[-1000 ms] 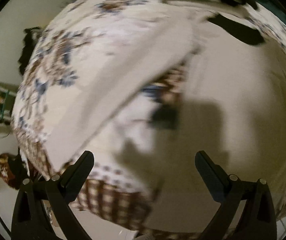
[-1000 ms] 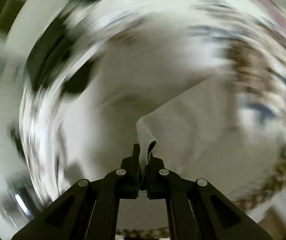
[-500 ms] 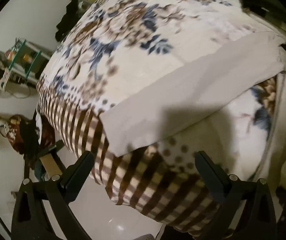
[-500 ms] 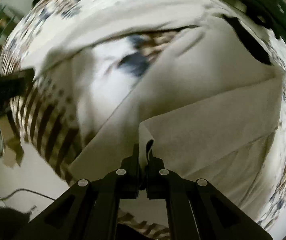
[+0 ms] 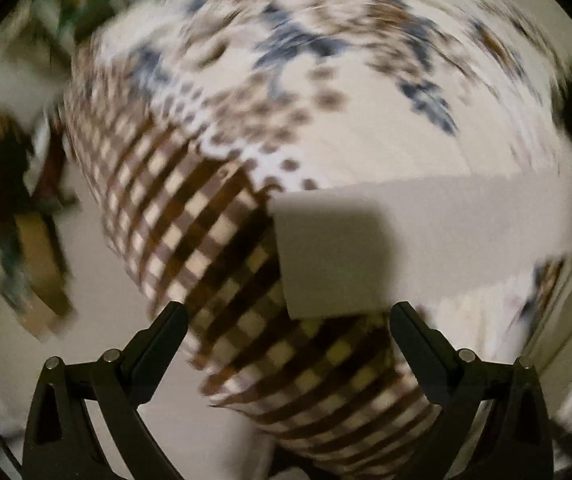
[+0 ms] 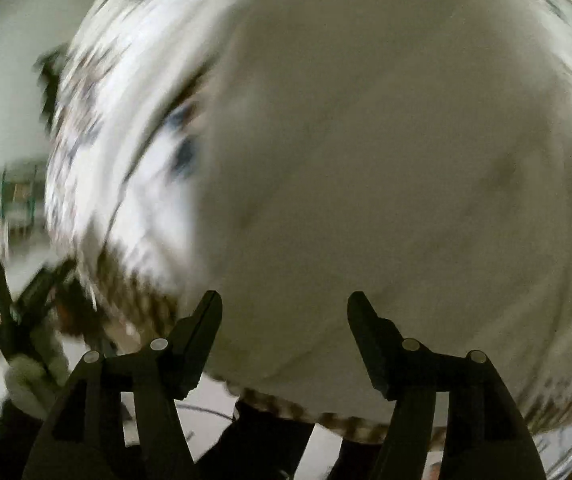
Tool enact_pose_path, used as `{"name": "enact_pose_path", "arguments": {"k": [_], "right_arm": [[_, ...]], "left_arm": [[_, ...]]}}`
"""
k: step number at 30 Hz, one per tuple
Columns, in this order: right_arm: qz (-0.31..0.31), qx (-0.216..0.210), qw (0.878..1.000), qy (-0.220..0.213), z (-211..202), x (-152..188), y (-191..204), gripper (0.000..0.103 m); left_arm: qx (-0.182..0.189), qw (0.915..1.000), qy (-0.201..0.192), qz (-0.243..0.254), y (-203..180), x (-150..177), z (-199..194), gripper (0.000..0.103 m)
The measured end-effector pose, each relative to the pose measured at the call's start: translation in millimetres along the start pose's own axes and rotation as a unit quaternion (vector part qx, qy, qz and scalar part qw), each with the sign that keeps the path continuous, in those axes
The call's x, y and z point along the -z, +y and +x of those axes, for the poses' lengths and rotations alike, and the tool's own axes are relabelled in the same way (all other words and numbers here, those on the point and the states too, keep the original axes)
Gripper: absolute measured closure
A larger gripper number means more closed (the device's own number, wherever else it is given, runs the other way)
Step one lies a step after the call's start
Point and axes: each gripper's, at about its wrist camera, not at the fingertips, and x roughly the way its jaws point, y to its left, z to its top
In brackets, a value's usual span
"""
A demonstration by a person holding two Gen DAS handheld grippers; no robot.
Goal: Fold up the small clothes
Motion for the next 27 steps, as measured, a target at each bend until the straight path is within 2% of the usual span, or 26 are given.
{"name": "enact_pose_path", "arguments": {"k": [2, 5, 7, 8, 9, 10, 11, 12, 15, 18, 20, 22, 24, 26, 27], "right_arm": [[0.036, 0.014, 0.999, -0.004, -4.4, -4.3, -28.4, 0.036], [0.078, 0.020, 0.997, -0.011, -7.4, -2.8, -60.8, 0.036], [0.085, 0.023, 0.996, -0.013, -8.7, -1.1, -62.5, 0.036], [0.088, 0.026, 0.996, -0.012, -7.5, 1.9, -65.0, 0.036], [0.089, 0.026, 0.996, -0.010, -9.4, 0.7, -65.4, 0.036], [0.090, 0.024, 0.996, -0.007, -5.8, 0.9, -62.5, 0.036], [0.092, 0.024, 0.995, -0.003, -1.9, 4.0, -63.4, 0.036], [0.092, 0.025, 0.995, -0.002, 1.4, 5.7, -62.3, 0.036], [0.088, 0.036, 0.995, 0.000, 13.5, 11.5, -55.5, 0.036], [0.091, 0.035, 0.995, -0.003, 17.9, 16.9, -54.1, 0.036], [0.097, 0.030, 0.995, -0.006, 14.9, 19.5, -58.8, 0.036], [0.103, 0.034, 0.994, -0.010, 13.8, 21.8, -61.0, 0.036], [0.112, 0.044, 0.993, -0.014, 8.0, 23.2, -72.6, 0.036], [0.130, 0.052, 0.990, -0.018, 2.4, 28.5, -87.5, 0.036], [0.139, 0.054, 0.989, -0.020, -1.0, 31.3, -94.8, 0.036]], "left_arm": [[0.064, 0.9964, 0.013, -0.054, 15.8, -8.4, 16.9, 0.000], [0.119, 0.9875, 0.034, -0.098, 20.7, -15.5, 44.5, 0.002], [0.112, 0.9868, 0.034, -0.112, 12.9, -17.7, 57.4, 0.006], [0.098, 0.9894, 0.018, -0.106, 4.8, -17.9, 56.5, 0.016], [0.079, 0.9922, 0.010, -0.095, -1.8, -17.9, 54.4, 0.035], [0.050, 0.9961, 0.000, -0.073, -12.4, -17.5, 51.1, 0.044], [0.033, 0.9978, -0.007, -0.058, -18.9, -16.4, 48.1, 0.070], [0.018, 0.9988, -0.016, -0.042, -26.0, -14.4, 43.5, 0.090], [-0.001, 0.9993, -0.035, -0.013, -40.4, -10.3, 25.0, 0.098], [-0.011, 0.9972, -0.066, 0.032, -60.0, -6.5, -9.3, 0.098], [-0.012, 0.9930, -0.088, 0.077, -77.9, 0.1, -32.4, 0.098], [0.003, 0.9833, -0.105, 0.148, -108.8, 19.3, -54.4, 0.098], [0.023, 0.9654, -0.107, 0.237, -153.9, 43.7, -66.8, 0.098], [0.052, 0.9466, -0.098, 0.303, -194.9, 69.6, -75.4, 0.098], [0.075, 0.9289, -0.091, 0.351, -225.6, 93.5, -81.4, 0.098]]}}
